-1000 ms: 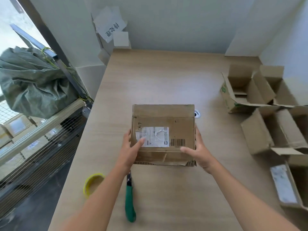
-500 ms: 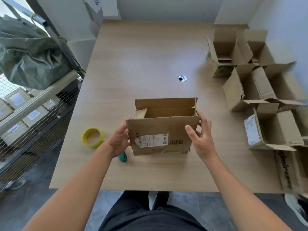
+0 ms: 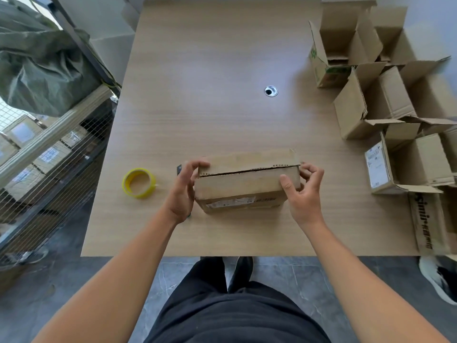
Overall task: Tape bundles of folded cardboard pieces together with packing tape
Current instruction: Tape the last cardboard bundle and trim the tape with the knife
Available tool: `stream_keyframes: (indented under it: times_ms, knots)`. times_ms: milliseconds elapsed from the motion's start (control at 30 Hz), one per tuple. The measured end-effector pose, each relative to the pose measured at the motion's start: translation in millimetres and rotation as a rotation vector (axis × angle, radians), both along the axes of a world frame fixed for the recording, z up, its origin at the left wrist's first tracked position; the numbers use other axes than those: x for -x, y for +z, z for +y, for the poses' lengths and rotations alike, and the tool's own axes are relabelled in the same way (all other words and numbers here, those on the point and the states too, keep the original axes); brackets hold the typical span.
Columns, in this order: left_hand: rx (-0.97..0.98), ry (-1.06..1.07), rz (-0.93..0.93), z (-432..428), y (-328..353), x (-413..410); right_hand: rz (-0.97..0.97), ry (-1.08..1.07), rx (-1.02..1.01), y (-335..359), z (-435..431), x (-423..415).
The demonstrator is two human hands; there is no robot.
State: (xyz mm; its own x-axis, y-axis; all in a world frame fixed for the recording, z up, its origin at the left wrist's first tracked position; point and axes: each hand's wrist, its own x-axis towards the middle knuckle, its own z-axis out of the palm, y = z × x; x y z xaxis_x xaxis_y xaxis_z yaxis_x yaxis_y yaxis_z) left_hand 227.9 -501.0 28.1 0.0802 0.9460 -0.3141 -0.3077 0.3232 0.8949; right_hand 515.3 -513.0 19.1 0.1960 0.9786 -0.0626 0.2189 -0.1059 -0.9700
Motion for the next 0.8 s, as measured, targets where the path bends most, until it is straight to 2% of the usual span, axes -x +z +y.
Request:
stream_keyframes:
  times_ms: [133,167,267,367,433,800]
  knots:
    - [-0.069,-0.004,0.239,-6.9,-7.9,-7.7,-0.123,0.053,0.029,4.9,9.0,-8.5]
    - [-0.078,0.008,0.252,-6.6,-9.4,-10.4,-0.143,0.066,0.053,4.8,12.6,-11.8]
    - [-0.002,0.032,0.113,-4.3,-17.3,-10.2,-0.030,0.095,0.182,5.7,20.1,-15.9]
    - [0.255,-0.031,-0.027,-7.5,-19.1,-7.9,0.147,0.102,0.268,6.3,18.4,-14.5]
    - [0.356,-0.087,-0.049,-8.7,-19.2,-7.3,0.311,0.095,0.350,5.8,15.9,-14.2]
    - [0.324,-0.004,-0.082,-8.1,-31.8,-15.0,0.452,0.109,0.503,-0.5,6.7,-23.4]
